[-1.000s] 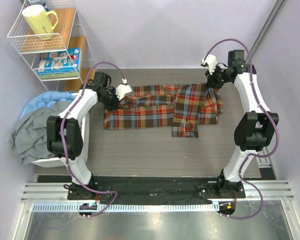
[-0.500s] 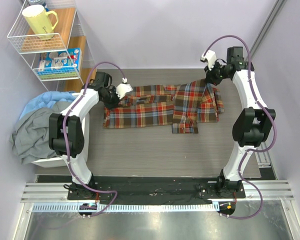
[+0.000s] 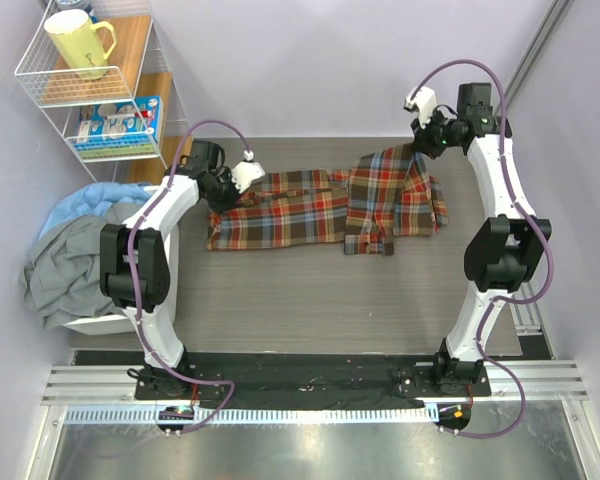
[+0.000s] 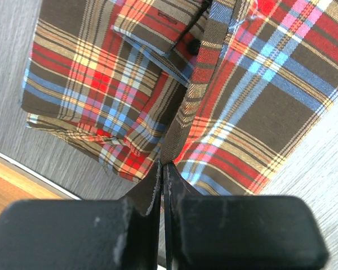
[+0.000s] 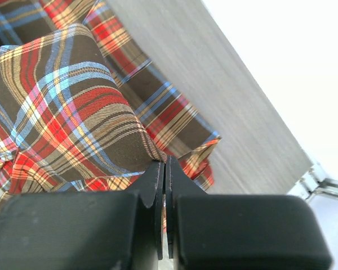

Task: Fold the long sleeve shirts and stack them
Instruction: Fold the shirt

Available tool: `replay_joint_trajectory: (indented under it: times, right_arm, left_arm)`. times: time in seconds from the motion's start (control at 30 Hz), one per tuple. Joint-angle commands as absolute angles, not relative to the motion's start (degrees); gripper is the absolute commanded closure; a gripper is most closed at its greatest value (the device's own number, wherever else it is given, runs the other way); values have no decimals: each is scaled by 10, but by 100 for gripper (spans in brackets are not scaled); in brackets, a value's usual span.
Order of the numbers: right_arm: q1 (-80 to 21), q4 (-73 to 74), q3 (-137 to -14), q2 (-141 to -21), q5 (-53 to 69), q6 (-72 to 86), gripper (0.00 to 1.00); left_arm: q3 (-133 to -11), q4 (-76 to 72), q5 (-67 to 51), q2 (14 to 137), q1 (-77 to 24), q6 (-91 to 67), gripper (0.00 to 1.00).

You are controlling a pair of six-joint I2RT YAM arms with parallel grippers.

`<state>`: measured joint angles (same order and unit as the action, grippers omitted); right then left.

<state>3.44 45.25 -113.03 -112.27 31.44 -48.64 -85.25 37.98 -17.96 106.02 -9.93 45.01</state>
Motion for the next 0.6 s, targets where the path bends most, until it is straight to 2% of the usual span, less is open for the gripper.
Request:
replay_joint_trajectory:
  times: [0.0,0.57]
  right_arm:
    - [33,417,-1168,-1121,321,-474,99]
    - [27,396,-1166,-1144,304,-475,99]
  left_arm:
    - [-870,342,-166,1060,-93,438,100]
    - [-870,292,-125,1059,-94,422,100]
